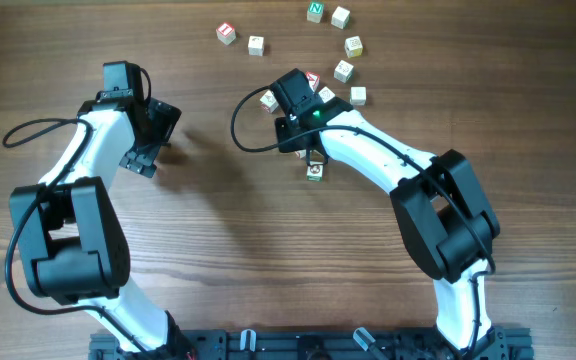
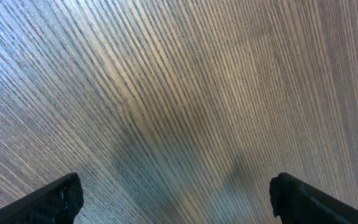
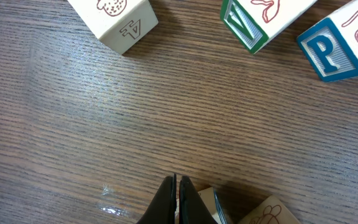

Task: Form a circle

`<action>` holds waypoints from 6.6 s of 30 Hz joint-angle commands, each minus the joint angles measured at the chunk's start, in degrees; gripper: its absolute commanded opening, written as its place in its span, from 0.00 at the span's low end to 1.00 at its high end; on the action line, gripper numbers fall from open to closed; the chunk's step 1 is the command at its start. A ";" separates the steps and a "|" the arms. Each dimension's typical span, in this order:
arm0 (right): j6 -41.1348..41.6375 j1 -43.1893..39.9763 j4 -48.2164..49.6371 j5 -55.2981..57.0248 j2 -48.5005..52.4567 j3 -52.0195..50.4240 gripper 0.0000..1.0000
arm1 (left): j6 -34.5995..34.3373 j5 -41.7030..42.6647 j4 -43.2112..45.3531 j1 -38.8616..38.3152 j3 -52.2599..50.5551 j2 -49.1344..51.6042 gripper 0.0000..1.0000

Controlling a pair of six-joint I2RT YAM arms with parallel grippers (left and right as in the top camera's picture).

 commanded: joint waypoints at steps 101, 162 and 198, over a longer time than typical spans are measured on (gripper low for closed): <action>-1.66 -5.75 -2.51 -0.33 -2.43 -2.82 0.05 | -0.55 0.04 0.00 0.07 0.17 0.76 1.00; 2.43 -5.81 -3.63 5.03 -9.35 -0.31 0.04 | -0.55 0.04 0.00 0.07 0.17 0.76 1.00; -1.27 -5.86 -2.73 -0.61 -1.55 -2.97 0.05 | -0.55 0.04 0.00 0.07 0.17 0.76 1.00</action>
